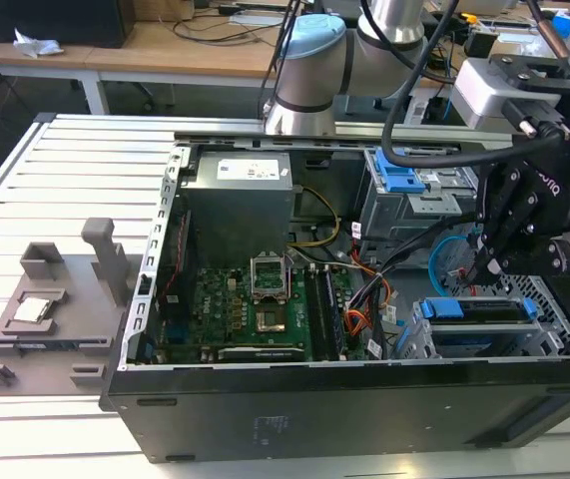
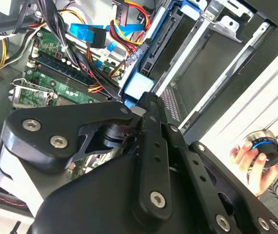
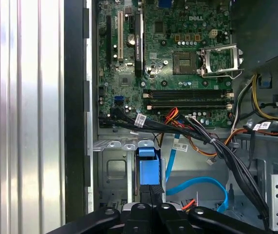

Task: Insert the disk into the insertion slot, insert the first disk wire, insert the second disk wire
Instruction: 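Insert the disk into the insertion slot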

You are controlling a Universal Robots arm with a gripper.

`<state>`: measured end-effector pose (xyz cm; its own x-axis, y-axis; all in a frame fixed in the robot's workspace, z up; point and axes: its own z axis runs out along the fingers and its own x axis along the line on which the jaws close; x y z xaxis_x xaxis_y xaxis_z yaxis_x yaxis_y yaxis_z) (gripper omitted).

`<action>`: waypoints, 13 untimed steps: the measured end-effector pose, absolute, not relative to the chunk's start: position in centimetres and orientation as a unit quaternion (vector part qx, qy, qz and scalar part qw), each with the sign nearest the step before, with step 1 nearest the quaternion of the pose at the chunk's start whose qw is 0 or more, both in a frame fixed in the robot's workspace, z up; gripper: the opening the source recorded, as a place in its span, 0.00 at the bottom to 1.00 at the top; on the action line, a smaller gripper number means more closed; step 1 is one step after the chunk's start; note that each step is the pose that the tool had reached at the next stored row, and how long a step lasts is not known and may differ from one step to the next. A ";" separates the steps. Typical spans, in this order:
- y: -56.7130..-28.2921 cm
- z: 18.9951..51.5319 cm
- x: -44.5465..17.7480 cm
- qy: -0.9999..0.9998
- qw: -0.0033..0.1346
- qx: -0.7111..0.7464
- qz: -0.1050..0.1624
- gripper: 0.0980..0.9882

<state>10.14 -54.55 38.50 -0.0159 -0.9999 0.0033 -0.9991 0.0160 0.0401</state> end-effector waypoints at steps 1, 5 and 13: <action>-54.5 38.5 10.2 -0.713 0.015 0.701 -0.013 0.01; -54.4 38.2 11.2 -0.713 0.016 0.701 -0.014 0.01; -54.4 36.8 13.2 -0.713 0.017 0.701 -0.015 0.01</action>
